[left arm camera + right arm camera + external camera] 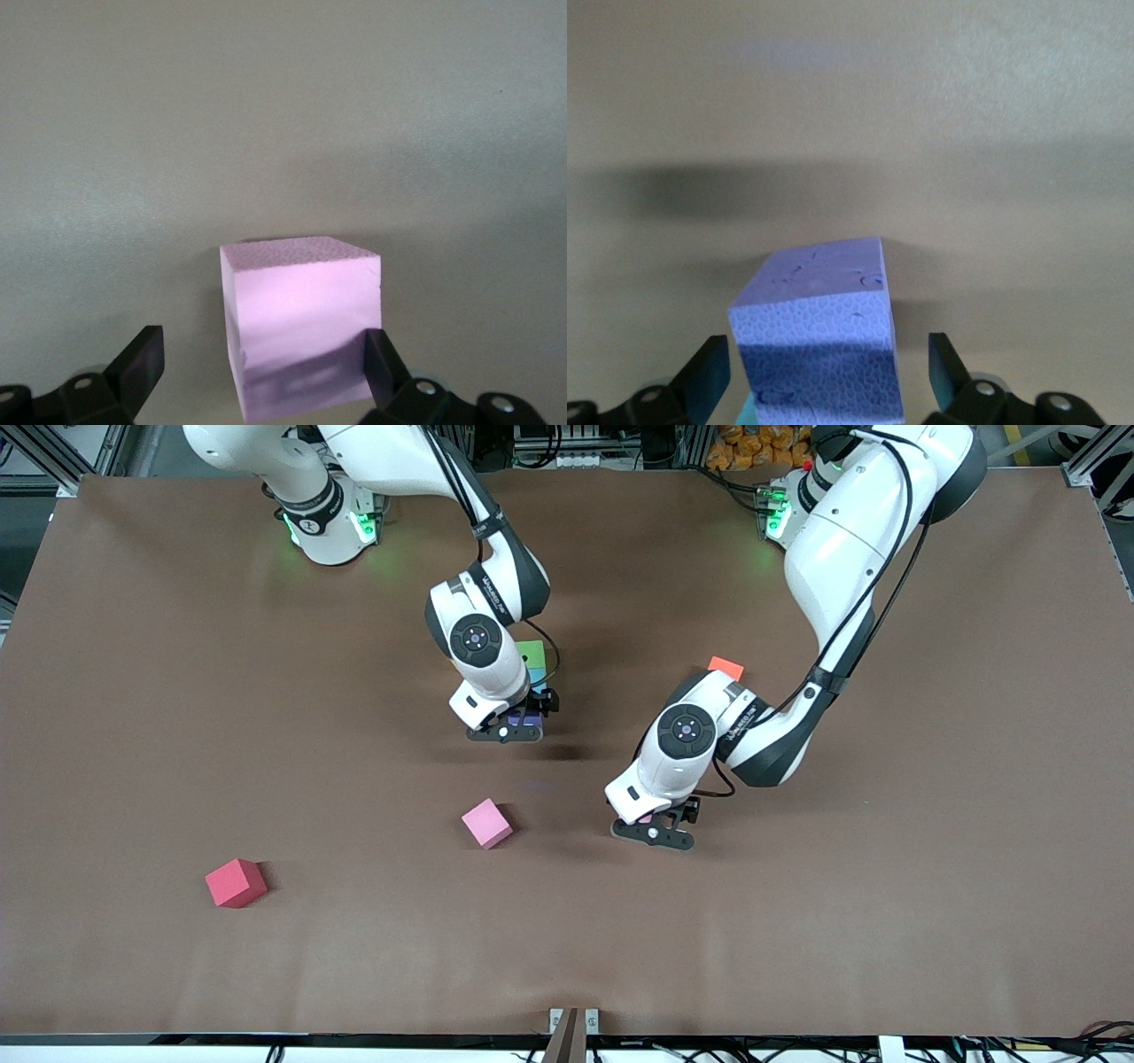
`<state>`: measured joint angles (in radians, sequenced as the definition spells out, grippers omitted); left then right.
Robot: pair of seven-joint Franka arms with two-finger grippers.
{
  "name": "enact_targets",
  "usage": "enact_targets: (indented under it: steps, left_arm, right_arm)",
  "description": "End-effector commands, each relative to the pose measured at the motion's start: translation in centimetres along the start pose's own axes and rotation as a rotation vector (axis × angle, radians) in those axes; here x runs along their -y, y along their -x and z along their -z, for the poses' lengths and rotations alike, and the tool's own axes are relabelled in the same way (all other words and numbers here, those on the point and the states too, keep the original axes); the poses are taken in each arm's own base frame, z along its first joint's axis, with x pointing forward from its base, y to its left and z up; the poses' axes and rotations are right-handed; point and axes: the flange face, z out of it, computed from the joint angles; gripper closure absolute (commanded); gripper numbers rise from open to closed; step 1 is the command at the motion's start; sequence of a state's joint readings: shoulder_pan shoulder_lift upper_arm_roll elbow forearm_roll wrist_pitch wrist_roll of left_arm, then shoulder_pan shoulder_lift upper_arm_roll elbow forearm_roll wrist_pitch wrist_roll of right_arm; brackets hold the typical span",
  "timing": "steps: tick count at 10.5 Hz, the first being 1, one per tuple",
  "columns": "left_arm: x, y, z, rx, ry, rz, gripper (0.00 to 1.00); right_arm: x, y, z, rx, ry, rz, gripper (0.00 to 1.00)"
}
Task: Arrange blocks into number 1
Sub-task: 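Place the purple cube with the right gripper while the left gripper grasps pink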
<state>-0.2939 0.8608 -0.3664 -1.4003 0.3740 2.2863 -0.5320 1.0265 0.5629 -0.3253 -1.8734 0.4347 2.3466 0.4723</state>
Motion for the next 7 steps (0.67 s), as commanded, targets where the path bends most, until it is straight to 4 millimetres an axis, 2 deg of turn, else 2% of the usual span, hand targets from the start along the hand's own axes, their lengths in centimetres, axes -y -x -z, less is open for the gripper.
enact_targets:
  steps: [1,2,3,5,7]
  left_arm:
    - [0.2,-0.6,-0.2,-0.016,0.004,0.029,0.00]
    - [0.2,-0.7,0.1,-0.020,0.004,0.031,0.00]
    - [0.2,-0.9,0.3,-0.026,0.006,0.034,0.00]
    - [0.2,-1.2,0.7,-0.034,0.010,0.048,0.00]
    - [0.2,-1.5,0.9,-0.039,0.015,0.065,0.00]
  right_arm:
    - [-2.7,-1.7,5.5,0.008,0.006,0.015,0.00]
    - [-5.1,-2.2,7.4,0.027,0.056,0.080,0.00]
    - [-7.0,-1.7,8.7,0.049,0.072,0.132,0.00]
    - [-12.2,0.6,9.0,0.102,0.053,0.231,0.00]
    - [-14.7,3.3,9.1,0.108,0.033,0.295,0.00]
